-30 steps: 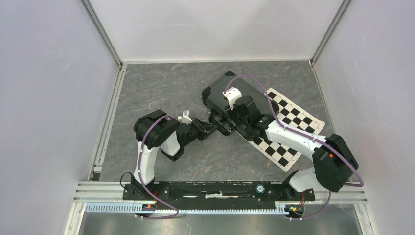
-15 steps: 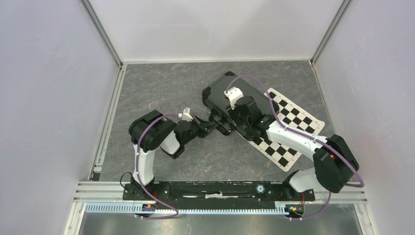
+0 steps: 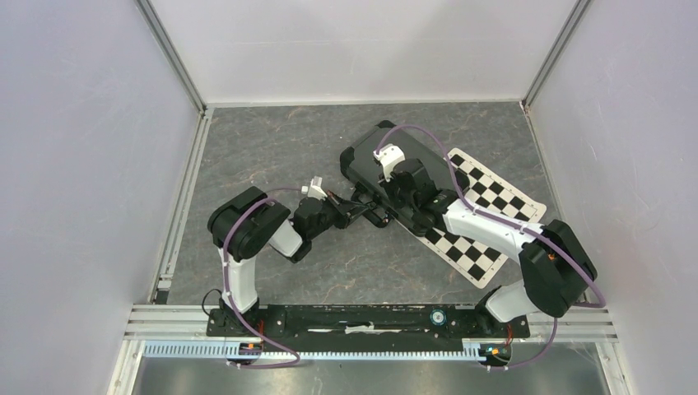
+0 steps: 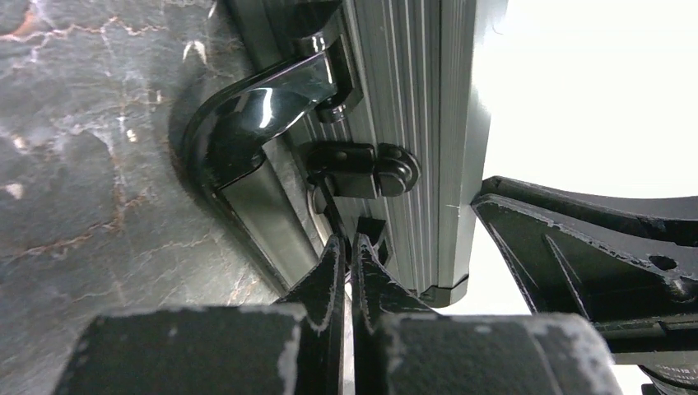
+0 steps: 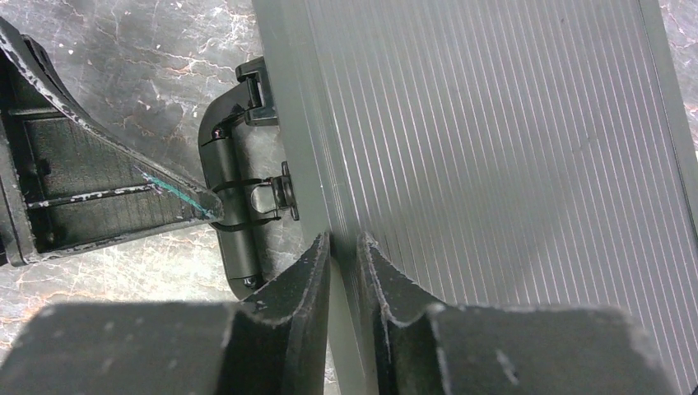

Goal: Pack up texas hold em set

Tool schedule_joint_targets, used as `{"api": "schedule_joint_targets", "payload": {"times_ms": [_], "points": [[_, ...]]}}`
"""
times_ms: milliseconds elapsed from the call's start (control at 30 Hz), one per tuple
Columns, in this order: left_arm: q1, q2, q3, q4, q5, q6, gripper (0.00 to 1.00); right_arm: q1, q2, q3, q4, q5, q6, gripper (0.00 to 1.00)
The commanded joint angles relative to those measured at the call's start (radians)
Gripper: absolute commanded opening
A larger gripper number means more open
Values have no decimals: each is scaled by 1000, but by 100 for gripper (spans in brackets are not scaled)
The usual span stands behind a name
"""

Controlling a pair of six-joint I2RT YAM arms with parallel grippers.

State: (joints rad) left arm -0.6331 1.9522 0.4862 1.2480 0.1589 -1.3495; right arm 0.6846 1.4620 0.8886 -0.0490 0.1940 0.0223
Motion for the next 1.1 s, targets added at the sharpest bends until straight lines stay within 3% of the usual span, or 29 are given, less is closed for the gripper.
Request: {"api": "schedule_joint_targets", "payload": {"times_ms": [0,133,300,333,367,833,867,967,1067], "points": [[-10,-46,64,17,-3,86,6,-11,44,10,-63,-10,15,21],[-14,-9,87,48,7,79,15,-12,47,14,-67,-12,16,21],[-13,3,109,40,8,95,19,-14,44,13,-68,-13,15,21],[-13,3,115,30,9,283,20,-14,45,13,-68,-12,15,21],[-14,3,122,17,11,109,21,-14,45,12,-68,-14,15,21],[-19,2,129,-10,2,139,23,-19,49,14,-65,-29,12,20],[-19,0,123,-16,1,142,23,-19,49,13,-65,-36,11,22],[-21,-14,109,-67,-20,155,24,-19,66,22,-65,-78,0,44],[-21,-15,89,-75,-41,155,25,-19,92,38,-77,-86,-5,48]]}}
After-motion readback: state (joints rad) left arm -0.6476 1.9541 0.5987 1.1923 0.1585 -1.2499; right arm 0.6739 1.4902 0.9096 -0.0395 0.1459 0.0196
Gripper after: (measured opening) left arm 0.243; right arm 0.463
